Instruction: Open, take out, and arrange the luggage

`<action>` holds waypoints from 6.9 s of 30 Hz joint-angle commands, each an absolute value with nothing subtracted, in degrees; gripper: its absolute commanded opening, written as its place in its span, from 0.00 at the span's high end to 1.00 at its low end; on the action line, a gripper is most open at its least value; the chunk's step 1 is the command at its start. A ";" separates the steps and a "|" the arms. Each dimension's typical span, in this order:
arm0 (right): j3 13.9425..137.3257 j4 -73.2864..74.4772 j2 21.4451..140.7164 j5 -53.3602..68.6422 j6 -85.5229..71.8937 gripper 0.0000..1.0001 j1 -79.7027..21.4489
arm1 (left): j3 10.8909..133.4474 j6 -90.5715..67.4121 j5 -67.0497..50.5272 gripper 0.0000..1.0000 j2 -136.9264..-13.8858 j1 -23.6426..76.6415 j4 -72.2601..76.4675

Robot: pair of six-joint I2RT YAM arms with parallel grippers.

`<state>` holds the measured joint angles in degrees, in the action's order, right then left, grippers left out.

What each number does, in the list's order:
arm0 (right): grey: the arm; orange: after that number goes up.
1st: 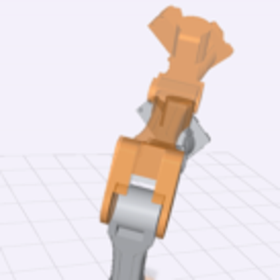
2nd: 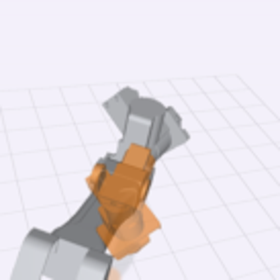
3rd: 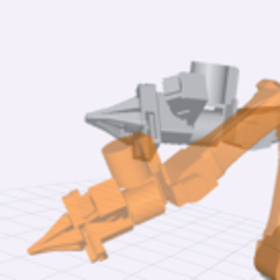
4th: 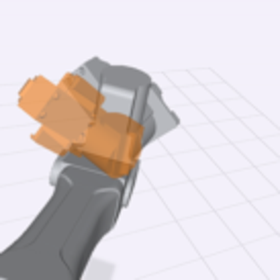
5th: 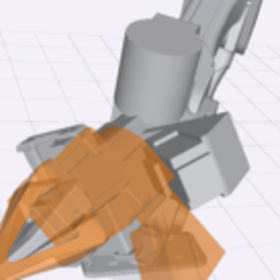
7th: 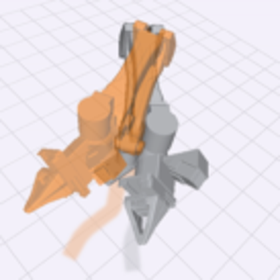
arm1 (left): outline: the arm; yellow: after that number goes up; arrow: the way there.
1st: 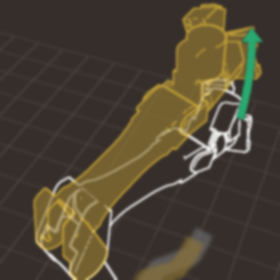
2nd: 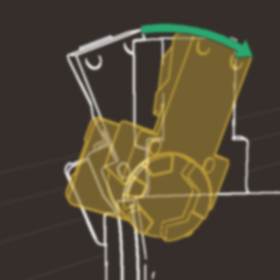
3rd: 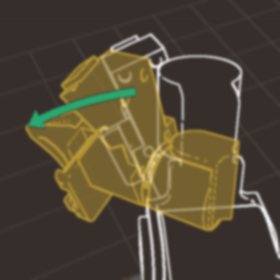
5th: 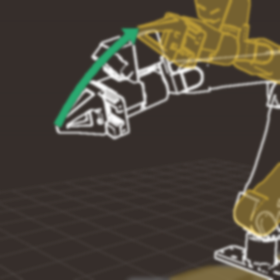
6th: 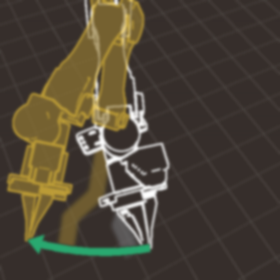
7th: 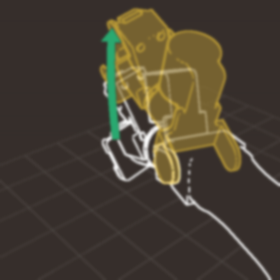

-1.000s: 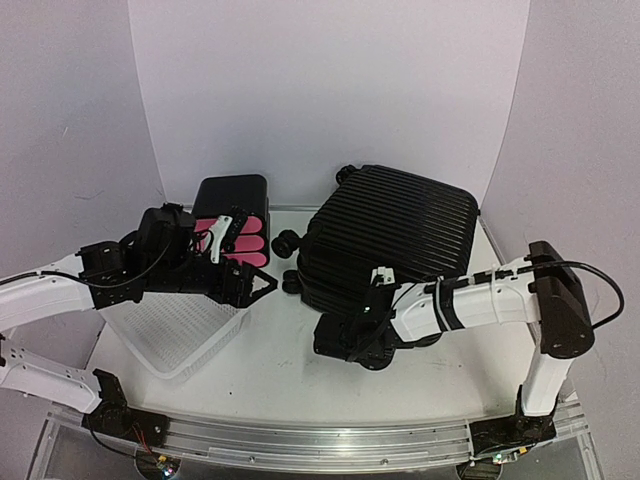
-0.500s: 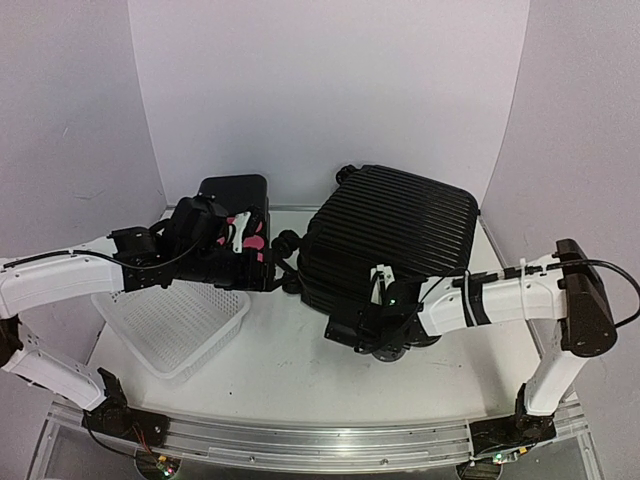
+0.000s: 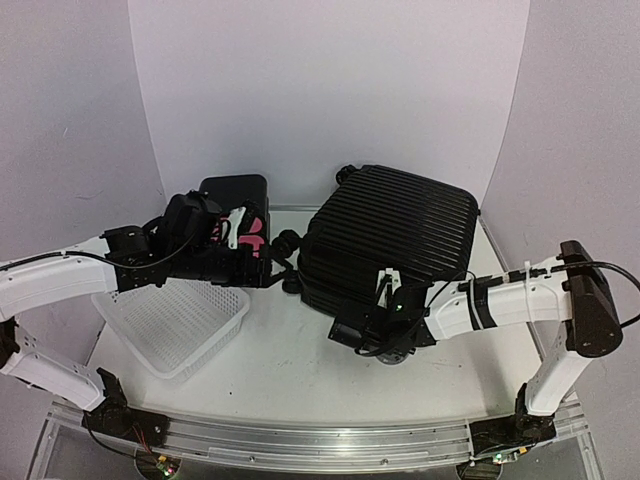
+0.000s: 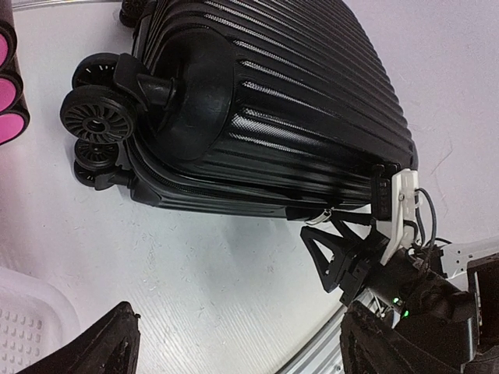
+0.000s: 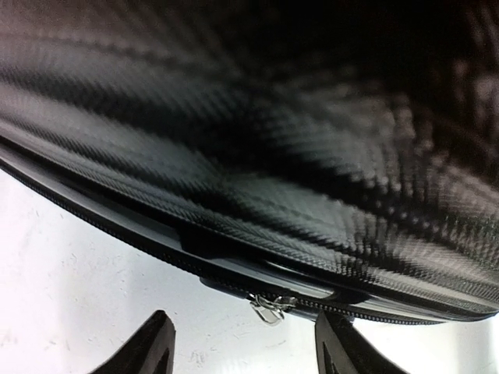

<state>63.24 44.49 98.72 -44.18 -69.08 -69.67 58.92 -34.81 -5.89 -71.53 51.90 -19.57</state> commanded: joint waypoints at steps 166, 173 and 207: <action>51.51 42.28 82.94 -45.20 -33.68 1.00 -62.09 | 96.74 -98.35 15.96 0.47 -110.84 46.67 -30.98; 44.66 42.34 75.05 -46.47 -32.57 1.00 -61.75 | 94.70 -96.37 20.78 0.62 -110.38 46.67 -31.45; 21.19 10.23 45.84 -10.98 -10.92 1.00 -38.55 | 84.75 -85.71 29.66 0.78 -102.31 46.41 -31.52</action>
<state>24.08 22.28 47.88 -16.86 -14.85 -40.86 86.63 -92.14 20.16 -106.04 48.97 -22.41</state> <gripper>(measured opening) 0.021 0.445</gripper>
